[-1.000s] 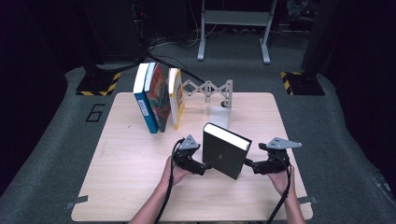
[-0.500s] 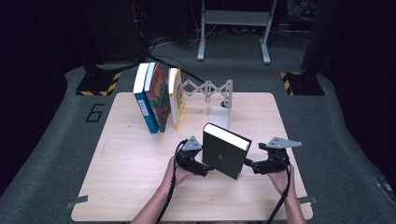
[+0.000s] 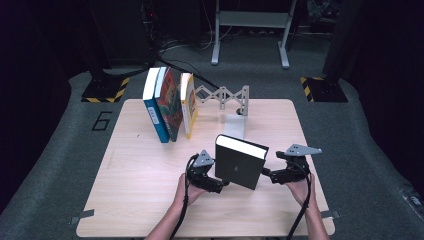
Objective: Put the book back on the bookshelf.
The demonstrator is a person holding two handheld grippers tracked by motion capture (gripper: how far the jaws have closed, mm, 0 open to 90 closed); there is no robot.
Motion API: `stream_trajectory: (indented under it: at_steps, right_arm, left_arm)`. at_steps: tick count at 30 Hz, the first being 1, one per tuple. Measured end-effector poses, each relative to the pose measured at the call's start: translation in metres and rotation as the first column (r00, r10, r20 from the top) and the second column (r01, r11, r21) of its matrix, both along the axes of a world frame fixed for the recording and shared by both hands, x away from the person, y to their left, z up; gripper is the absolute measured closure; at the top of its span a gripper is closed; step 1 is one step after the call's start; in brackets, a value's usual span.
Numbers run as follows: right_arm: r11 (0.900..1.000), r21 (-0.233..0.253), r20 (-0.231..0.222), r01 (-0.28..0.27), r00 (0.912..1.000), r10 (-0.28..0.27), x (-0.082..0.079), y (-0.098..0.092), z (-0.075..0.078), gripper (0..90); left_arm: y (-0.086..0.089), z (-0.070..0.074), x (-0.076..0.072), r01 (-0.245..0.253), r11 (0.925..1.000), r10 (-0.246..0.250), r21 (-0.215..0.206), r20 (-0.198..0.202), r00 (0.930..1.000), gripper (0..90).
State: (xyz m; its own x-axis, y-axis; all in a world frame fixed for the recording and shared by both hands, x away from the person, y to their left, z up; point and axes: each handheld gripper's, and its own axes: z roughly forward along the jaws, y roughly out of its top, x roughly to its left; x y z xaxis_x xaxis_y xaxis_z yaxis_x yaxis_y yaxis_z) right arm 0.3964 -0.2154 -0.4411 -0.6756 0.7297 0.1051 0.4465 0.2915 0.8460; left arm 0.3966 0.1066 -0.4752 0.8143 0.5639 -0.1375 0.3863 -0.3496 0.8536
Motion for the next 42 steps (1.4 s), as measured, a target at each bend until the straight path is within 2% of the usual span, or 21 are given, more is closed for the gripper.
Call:
stream_trajectory:
  at_steps: [2,4,10,12,17,20,39,42]
  right_arm:
    - [1.000,-0.006,0.001,-0.001,1.0000,0.001,0.000,0.000,0.000,7.2]
    - [1.000,-0.007,0.002,0.006,1.0000,-0.006,-0.001,0.001,0.001,7.1]
    - [1.000,-0.005,0.000,0.007,1.0000,-0.007,-0.002,0.001,0.002,6.9]
    - [1.000,-0.004,-0.003,0.008,1.0000,-0.008,-0.002,0.001,0.002,6.9]
    - [1.000,-0.005,-0.008,0.006,1.0000,-0.006,0.000,0.001,0.002,6.6]
    - [1.000,-0.008,-0.011,0.008,0.9999,-0.008,0.002,0.001,0.003,6.6]
    - [1.000,-0.023,-0.020,-0.004,0.9998,0.003,0.016,0.004,0.005,7.0]
    - [1.000,-0.015,-0.020,-0.003,0.9998,0.003,0.017,0.005,0.004,7.0]
  left_arm:
    - [0.000,-0.001,0.001,-0.029,0.9996,0.029,-0.009,0.008,0.9996,6.7]
    - [-0.001,-0.001,0.004,-0.048,0.9986,0.048,-0.021,-0.002,0.9989,6.4]
    - [-0.004,-0.001,0.007,-0.045,0.9977,0.044,-0.050,-0.018,0.9989,8.6]
    - [-0.006,-0.001,0.006,-0.056,0.9976,0.056,-0.041,-0.009,0.9984,8.4]
    - [-0.005,-0.001,0.004,-0.070,0.9960,0.068,-0.056,-0.024,0.9974,9.6]
    - [-0.005,-0.001,0.002,-0.077,0.9959,0.076,-0.048,-0.019,0.9970,9.7]
    - [0.002,-0.002,-0.019,-0.116,0.9926,0.116,-0.036,-0.004,0.9932,9.6]
    - [0.002,-0.002,-0.022,-0.121,0.9916,0.121,-0.046,-0.003,0.9926,9.6]
